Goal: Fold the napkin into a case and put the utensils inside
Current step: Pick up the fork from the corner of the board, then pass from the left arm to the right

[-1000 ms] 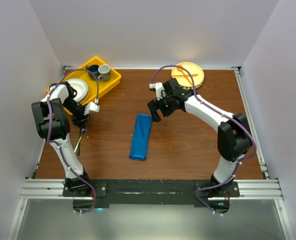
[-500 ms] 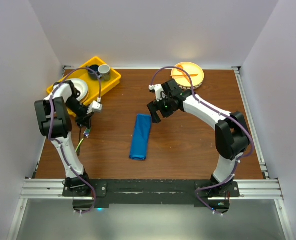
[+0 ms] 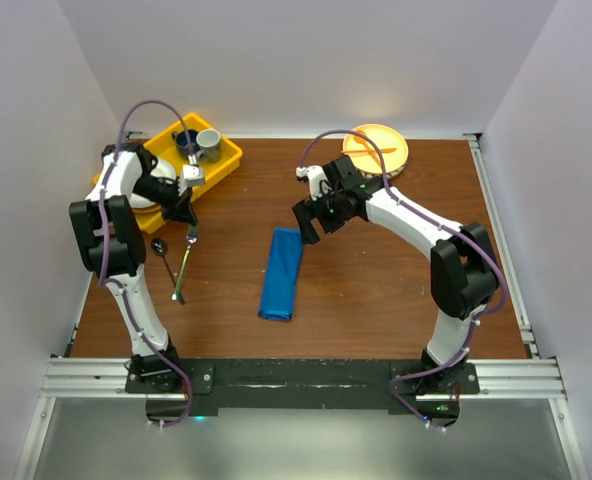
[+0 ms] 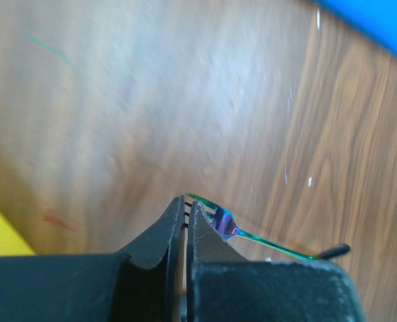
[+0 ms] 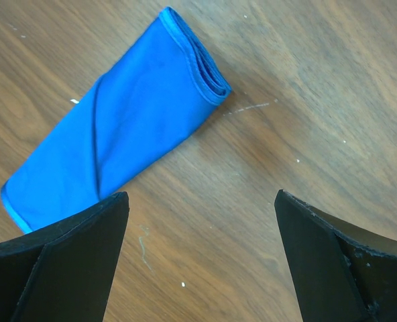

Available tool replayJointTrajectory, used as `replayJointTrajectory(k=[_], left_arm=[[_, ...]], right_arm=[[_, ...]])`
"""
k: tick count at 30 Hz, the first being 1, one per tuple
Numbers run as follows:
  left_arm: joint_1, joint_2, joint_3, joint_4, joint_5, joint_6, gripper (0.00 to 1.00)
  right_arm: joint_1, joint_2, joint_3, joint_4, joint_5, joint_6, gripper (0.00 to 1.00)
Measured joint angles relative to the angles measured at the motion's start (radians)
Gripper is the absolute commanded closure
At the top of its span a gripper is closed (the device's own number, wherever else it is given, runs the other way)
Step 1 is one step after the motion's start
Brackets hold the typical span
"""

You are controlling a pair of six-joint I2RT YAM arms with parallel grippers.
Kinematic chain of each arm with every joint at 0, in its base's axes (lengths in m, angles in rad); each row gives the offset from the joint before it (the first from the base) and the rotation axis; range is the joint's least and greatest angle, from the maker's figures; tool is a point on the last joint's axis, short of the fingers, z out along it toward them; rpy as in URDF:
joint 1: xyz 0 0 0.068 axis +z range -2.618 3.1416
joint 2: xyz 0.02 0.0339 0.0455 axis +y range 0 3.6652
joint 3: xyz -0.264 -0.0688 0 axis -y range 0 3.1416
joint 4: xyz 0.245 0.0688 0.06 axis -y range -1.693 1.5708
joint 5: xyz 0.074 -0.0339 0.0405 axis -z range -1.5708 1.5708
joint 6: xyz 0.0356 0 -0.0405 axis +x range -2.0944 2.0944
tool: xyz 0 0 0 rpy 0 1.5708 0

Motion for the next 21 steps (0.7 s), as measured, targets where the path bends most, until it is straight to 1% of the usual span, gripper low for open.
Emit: replayJointTrajectory(k=[7, 10, 14, 19, 21], left_arm=[[0.000, 0.002, 0.130, 0.028, 0.166, -0.212, 1.00], [-0.002, 0.006, 0.203, 0.079, 0.226, -0.322, 1.00], [-0.022, 0.017, 0.268, 0.152, 0.273, -0.434, 1.00], [-0.068, 0.018, 0.274, 0.258, 0.333, -0.589, 1.00], [-0.082, 0.018, 0.274, 0.303, 0.357, -0.653, 1.00]], right_arm=[[0.000, 0.004, 0.019, 0.003, -0.017, 0.004, 0.06], [0.000, 0.004, 0.022, 0.010, -0.016, 0.009, 0.06], [-0.003, 0.006, 0.022, 0.010, -0.014, 0.019, 0.06], [-0.025, 0.006, 0.022, 0.013, -0.019, 0.040, 0.10], [-0.038, 0.006, 0.020, 0.022, -0.040, 0.050, 0.15]])
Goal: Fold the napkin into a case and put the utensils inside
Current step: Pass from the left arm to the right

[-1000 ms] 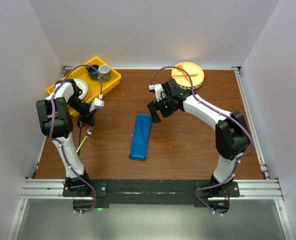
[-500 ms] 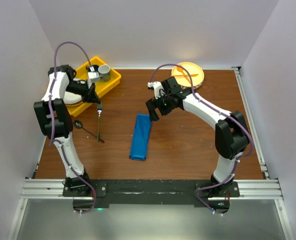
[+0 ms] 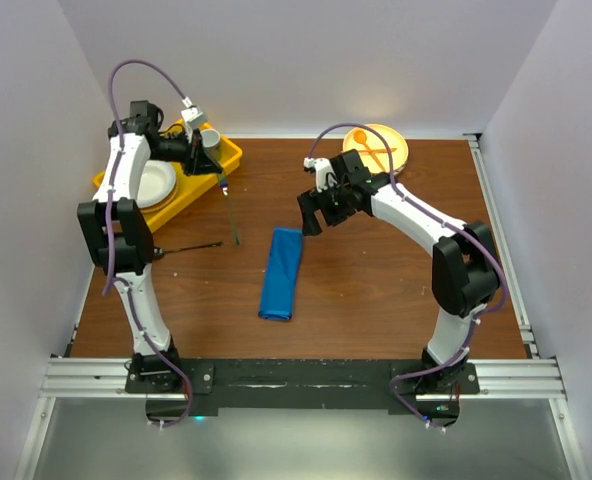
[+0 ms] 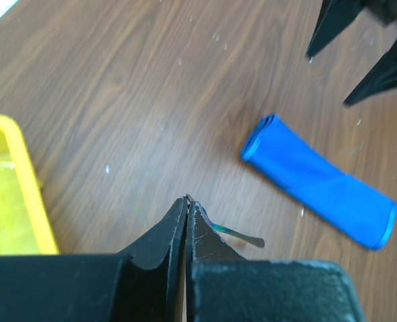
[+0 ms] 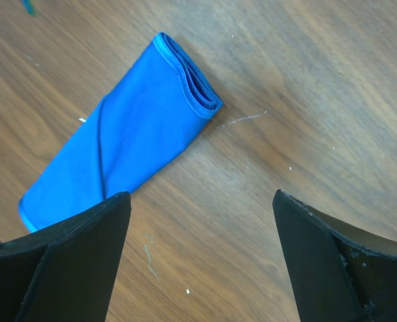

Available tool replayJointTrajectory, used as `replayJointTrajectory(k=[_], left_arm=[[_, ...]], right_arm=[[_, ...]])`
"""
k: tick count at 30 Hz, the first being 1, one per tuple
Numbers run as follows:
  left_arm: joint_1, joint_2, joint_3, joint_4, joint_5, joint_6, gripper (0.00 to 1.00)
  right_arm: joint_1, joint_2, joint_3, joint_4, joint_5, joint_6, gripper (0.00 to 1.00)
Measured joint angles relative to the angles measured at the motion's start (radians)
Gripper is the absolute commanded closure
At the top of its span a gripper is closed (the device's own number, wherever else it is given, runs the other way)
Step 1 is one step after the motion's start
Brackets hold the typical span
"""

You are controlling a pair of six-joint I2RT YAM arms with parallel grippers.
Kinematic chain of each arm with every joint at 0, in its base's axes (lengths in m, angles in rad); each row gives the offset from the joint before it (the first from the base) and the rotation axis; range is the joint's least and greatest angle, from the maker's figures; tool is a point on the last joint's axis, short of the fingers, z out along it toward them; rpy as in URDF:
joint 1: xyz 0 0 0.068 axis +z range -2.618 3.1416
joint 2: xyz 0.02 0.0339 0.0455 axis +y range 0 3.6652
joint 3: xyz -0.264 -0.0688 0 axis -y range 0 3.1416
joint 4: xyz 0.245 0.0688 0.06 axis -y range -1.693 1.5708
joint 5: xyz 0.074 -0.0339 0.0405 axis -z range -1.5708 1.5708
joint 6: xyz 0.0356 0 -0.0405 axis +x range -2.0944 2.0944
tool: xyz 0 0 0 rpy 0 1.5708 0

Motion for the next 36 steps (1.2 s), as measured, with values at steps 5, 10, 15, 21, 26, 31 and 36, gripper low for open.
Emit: replayJointTrajectory(k=[5, 10, 15, 21, 26, 31, 36], left_arm=[[-0.024, -0.026, -0.059, 0.168, 0.021, -0.171, 1.00], [-0.063, -0.157, -0.278, 0.409, -0.037, -0.448, 1.00], [-0.116, -0.211, -0.313, 0.529, -0.108, -0.645, 1.00], [-0.189, -0.222, -0.329, 0.536, -0.167, -0.705, 1.00], [-0.242, -0.222, -0.350, 0.532, -0.187, -0.732, 1.00], [-0.258, -0.222, -0.352, 0.532, -0.196, -0.754, 1.00], [-0.269, -0.222, -0.352, 0.531, -0.200, -0.755, 1.00]], right_arm=[[-0.014, -0.001, -0.018, 0.073, -0.051, 0.033, 0.43], [0.006, -0.002, 0.012, 0.154, -0.004, 0.106, 0.42], [0.071, 0.051, 0.225, 0.154, 0.110, 0.166, 0.40], [0.151, 0.073, 0.315, 0.152, 0.169, 0.203, 0.42], [0.192, 0.100, 0.318, 0.140, 0.185, 0.212, 0.47], [0.198, 0.101, 0.296, 0.113, 0.192, 0.215, 0.50], [0.201, 0.101, 0.280, 0.104, 0.211, 0.211, 0.56]])
